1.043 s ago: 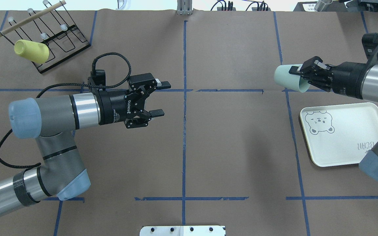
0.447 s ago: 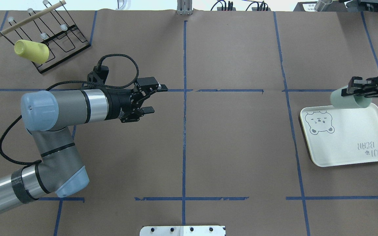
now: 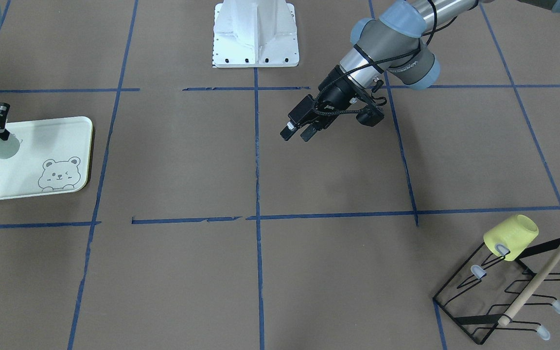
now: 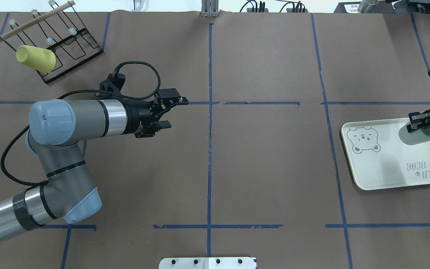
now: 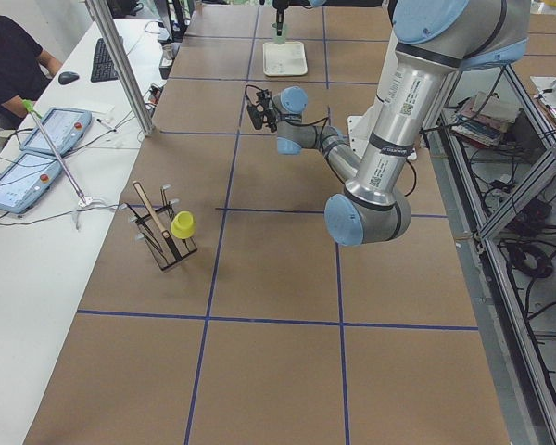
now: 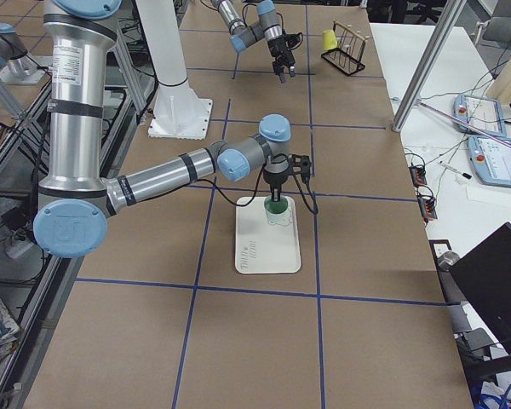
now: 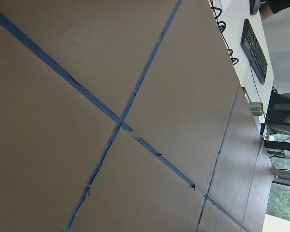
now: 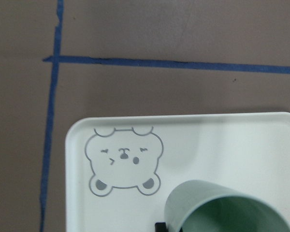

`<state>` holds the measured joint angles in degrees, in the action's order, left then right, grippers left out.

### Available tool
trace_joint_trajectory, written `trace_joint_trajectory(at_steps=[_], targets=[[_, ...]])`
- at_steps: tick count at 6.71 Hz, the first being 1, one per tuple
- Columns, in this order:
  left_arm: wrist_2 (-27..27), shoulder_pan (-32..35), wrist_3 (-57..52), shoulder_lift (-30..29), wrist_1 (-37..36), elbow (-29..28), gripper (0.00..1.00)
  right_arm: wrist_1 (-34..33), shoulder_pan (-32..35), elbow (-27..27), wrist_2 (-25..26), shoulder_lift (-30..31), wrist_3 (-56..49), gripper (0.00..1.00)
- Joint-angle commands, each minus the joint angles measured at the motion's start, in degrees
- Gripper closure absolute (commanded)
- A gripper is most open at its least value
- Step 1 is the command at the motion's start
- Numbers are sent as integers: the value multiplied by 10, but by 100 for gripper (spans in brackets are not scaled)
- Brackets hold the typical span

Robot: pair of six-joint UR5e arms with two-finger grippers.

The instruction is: Left arm grabs green cup and hands to right arm on tray

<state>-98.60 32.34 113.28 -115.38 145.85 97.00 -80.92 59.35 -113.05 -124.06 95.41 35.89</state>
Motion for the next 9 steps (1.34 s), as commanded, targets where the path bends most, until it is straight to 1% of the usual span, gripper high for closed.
trace_joint_trajectory(at_steps=[1,2,4,7,8,9], targets=[[1,-1,-5,-1,-13,-1,0,-9,-49,39,39,-3,-27,97],[1,-1,-5,0,-13,-2,0,-9,-52,51,38,-14,-26,97],[2,-1,-5,-1,-13,-3,0,-5,-56,55,37,-17,-24,96],[3,-1,-5,-1,-13,-3,0,-5,-65,63,37,-30,-21,72],[3,-1,-5,-1,-13,-2,0,-4,-65,62,38,-30,-21,7],[3,0,-5,-1,-13,-1,0,-4,-63,50,38,-30,-21,0]])
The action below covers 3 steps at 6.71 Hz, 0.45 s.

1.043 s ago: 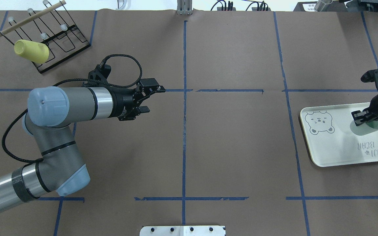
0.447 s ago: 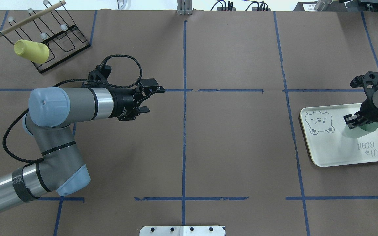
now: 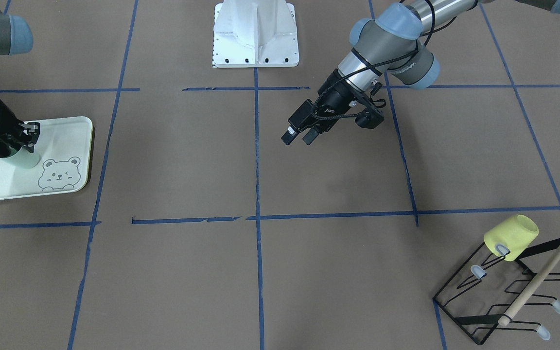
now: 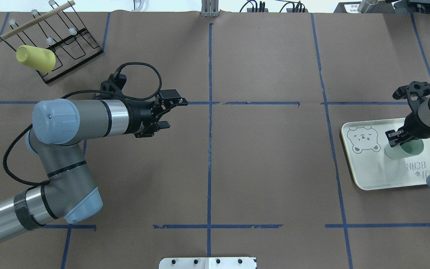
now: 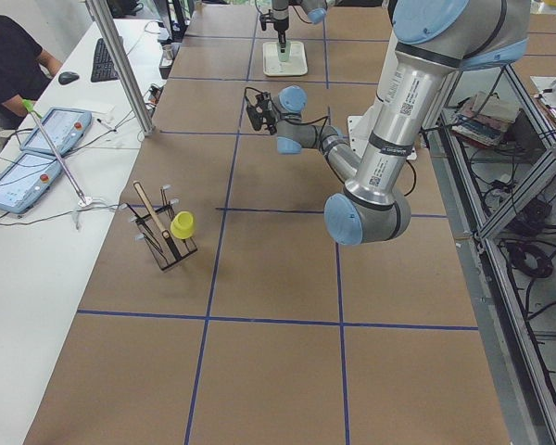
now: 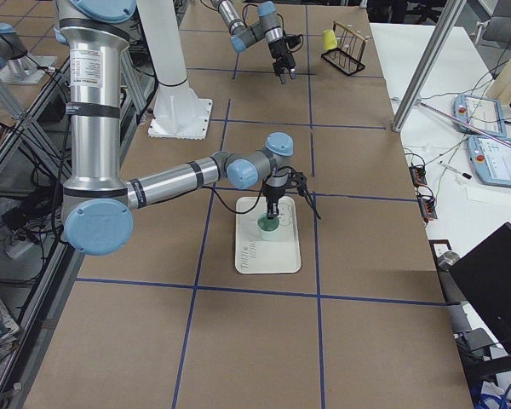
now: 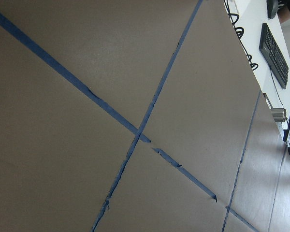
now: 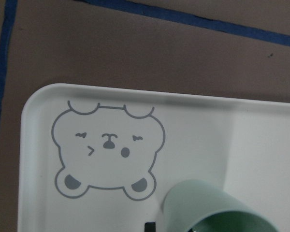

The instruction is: Left arm grabs green cup and hands to right arm on tray

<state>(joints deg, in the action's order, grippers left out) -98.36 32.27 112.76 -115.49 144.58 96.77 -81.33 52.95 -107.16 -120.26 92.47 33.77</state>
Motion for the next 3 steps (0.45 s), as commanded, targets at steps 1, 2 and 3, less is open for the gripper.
trace_joint_trajectory(at_steps=[1,2,3], targets=[[-3,16,-3,1,-2,7,0,-2,19,-55,-2,10,0,0],[-9,37,-40,1,-33,19,0,-6,56,-94,-3,36,-4,0],[-9,38,-128,3,-119,52,0,-6,94,-111,-10,53,-8,0]])
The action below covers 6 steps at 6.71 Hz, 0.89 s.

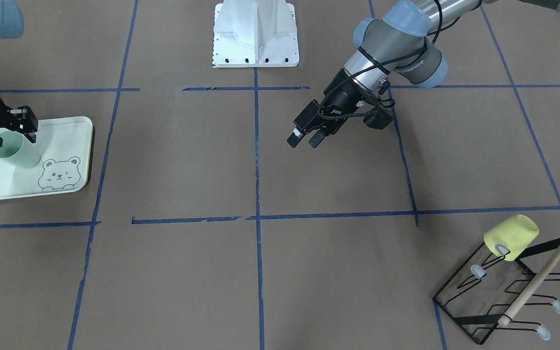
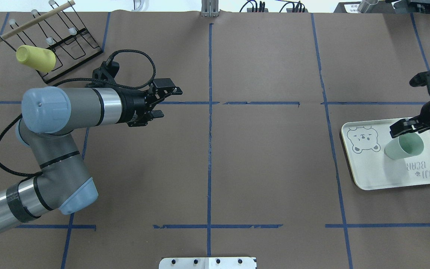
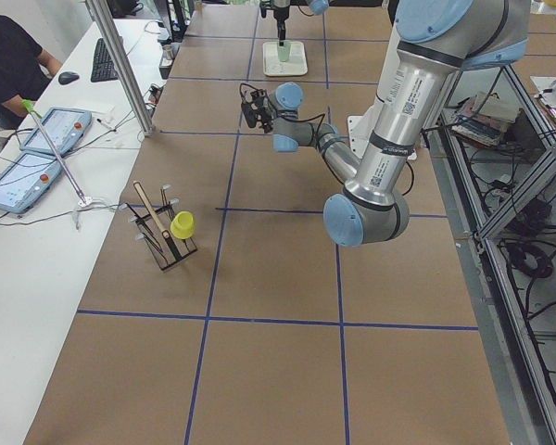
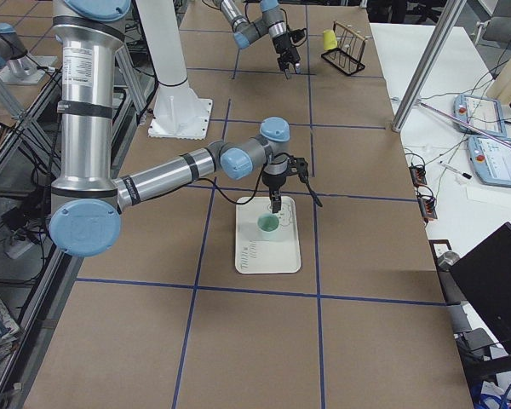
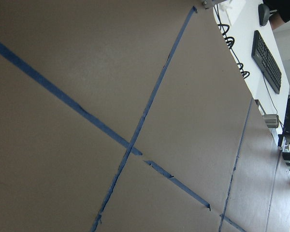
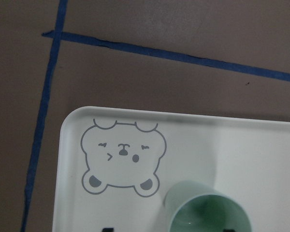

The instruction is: Left arm grabs green cup and hands to right arm on tray

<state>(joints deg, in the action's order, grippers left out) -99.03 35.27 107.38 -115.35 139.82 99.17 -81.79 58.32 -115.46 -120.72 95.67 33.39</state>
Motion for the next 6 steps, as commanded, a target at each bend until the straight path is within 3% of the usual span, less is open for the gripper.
trace_joint_trajectory(at_steps=[1,3,5,6], targets=[[-22,16,-168,15,-171,73,0,-3,83,-23,-40,22,-24,0],[-79,58,-365,95,-359,183,0,-11,116,-16,-57,26,-79,0],[-82,77,-525,208,-408,247,0,-7,116,-14,-57,39,-102,0],[-99,133,-649,263,-408,255,0,-8,117,-13,-57,41,-103,0]])
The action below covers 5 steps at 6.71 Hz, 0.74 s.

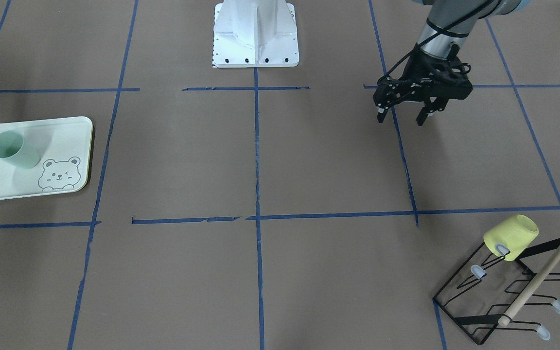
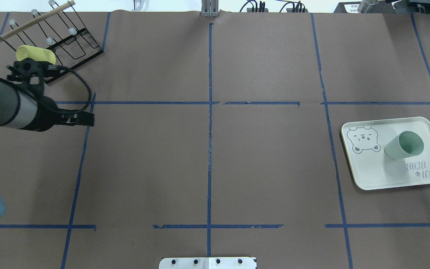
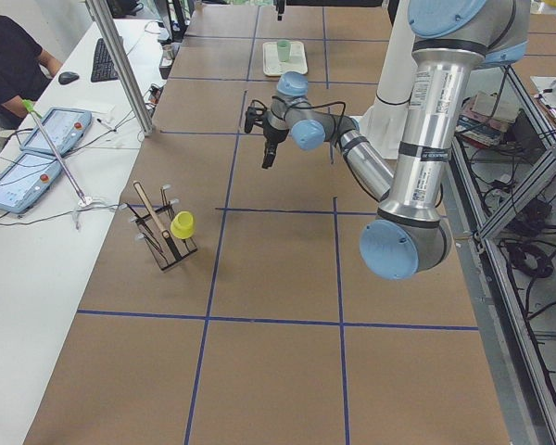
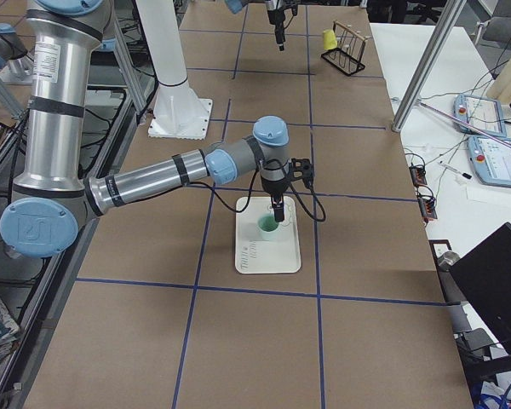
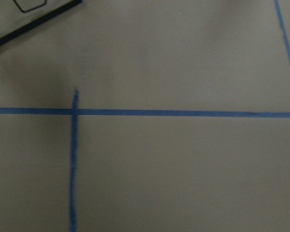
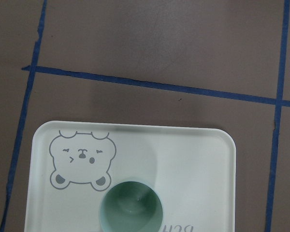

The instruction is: Left arm grabs green cup and hands to right arm on tray

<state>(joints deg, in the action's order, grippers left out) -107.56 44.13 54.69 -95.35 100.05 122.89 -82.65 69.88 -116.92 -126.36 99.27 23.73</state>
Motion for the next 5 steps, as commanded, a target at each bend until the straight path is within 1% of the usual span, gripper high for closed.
trace_joint_trajectory(at_steps=[1,2,3,4,5], targets=[[-57,124,-242,105,-13,13,0,1,9,-2,-1,14,-6,0],[-133,216,-371,141,-20,-7,0,-1,14,-1,1,8,-7,0],[-181,284,-492,170,-33,-46,0,-4,30,14,-1,6,-8,0],[-199,334,-588,173,-34,-100,0,-5,46,25,-15,12,-25,0],[-207,385,-625,171,-33,-143,0,-3,61,20,-22,28,-42,0]])
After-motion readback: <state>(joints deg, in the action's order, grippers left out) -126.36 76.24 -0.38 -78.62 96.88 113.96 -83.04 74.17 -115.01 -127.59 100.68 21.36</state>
